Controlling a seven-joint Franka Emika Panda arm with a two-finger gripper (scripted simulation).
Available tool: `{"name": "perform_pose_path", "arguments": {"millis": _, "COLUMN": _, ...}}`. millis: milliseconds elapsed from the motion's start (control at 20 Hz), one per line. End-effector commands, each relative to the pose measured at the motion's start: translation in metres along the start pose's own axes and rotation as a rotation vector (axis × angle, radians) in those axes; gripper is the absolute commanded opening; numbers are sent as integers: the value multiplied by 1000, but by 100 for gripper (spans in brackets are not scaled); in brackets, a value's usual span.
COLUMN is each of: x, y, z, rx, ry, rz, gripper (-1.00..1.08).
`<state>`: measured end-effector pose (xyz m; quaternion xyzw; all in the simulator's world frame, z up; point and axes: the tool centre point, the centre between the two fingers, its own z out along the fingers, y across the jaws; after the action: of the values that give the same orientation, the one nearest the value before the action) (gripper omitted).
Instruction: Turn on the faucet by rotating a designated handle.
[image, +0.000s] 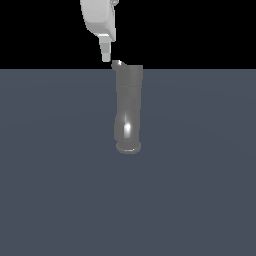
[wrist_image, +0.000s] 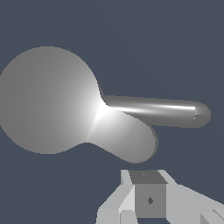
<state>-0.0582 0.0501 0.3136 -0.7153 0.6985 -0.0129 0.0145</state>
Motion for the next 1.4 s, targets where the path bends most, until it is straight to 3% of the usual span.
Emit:
{"name": "perform_pose_path", "arguments": {"millis": 0, "x": 43, "y": 9, "z": 12, "rx": -29, "ry": 2, "rz": 56, "gripper": -100}}
{"name": "perform_pose_path", "arguments": {"millis": 200, "x": 60, "y": 16, "z": 15, "rx": -38, "ry": 3, "rz": 61, "gripper": -100}}
{"name": "perform_pose_path", "arguments": {"millis": 250, "x": 21, "y": 8, "z": 0, "rx": -4, "ry": 4, "rz": -2, "gripper": -100}}
{"name": "perform_pose_path", "arguments": {"millis": 1000, "x": 117, "y": -13, "z": 16, "rx": -37, "ry": 3, "rz": 59, "gripper": -100}}
{"name": "perform_pose_path", "arguments": {"millis": 1050, "x": 117, "y": -13, "z": 16, "rx": -37, "ry": 3, "rz": 59, "gripper": -100}}
{"name": "perform_pose_path", "arguments": {"millis": 1100, "x": 74, "y": -22, "z": -1, "rx": -3, "ry": 3, "rz": -9, "gripper": -100}}
{"name": "perform_pose_path", "arguments": {"millis": 1350, "x": 88, "y": -35, "z": 4, "rx": -11, "ry": 3, "rz": 7, "gripper": -100}}
